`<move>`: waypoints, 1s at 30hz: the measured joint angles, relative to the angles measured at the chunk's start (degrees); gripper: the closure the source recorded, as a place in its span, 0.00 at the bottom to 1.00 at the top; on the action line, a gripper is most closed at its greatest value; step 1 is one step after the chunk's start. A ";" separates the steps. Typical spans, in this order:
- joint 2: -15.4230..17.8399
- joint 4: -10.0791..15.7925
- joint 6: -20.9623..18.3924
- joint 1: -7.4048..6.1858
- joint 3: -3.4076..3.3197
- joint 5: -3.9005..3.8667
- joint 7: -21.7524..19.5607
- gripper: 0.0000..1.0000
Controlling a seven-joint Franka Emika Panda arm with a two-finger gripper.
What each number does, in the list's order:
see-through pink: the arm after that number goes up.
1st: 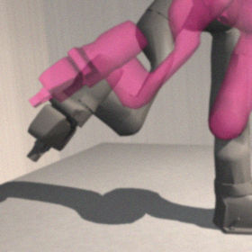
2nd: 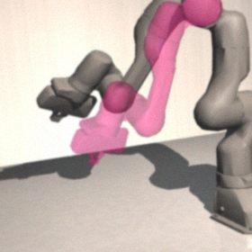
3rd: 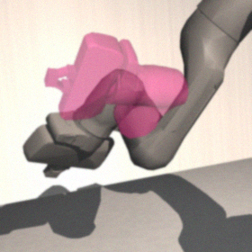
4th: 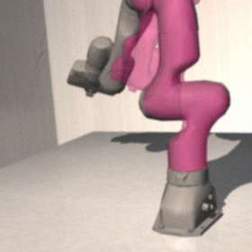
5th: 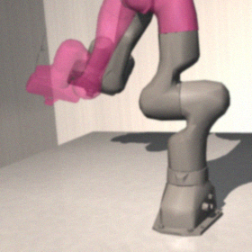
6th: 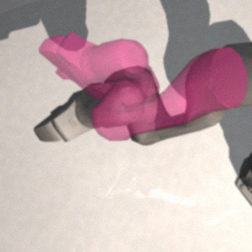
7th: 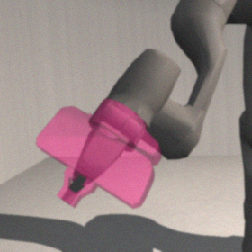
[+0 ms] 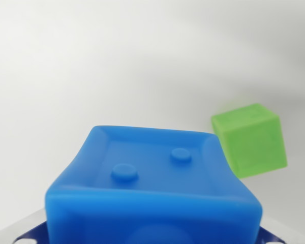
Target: Stack cube
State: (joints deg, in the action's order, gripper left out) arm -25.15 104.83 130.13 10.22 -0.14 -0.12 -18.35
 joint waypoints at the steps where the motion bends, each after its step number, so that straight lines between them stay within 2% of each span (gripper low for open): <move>1: 0.00 -0.04 -0.04 0.09 0.00 0.00 0.27 1.00; 30: -0.95 -3.88 -2.90 5.01 -0.02 0.00 14.70 1.00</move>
State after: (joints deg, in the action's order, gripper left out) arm -26.10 100.95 127.23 15.23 -0.16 -0.12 -3.65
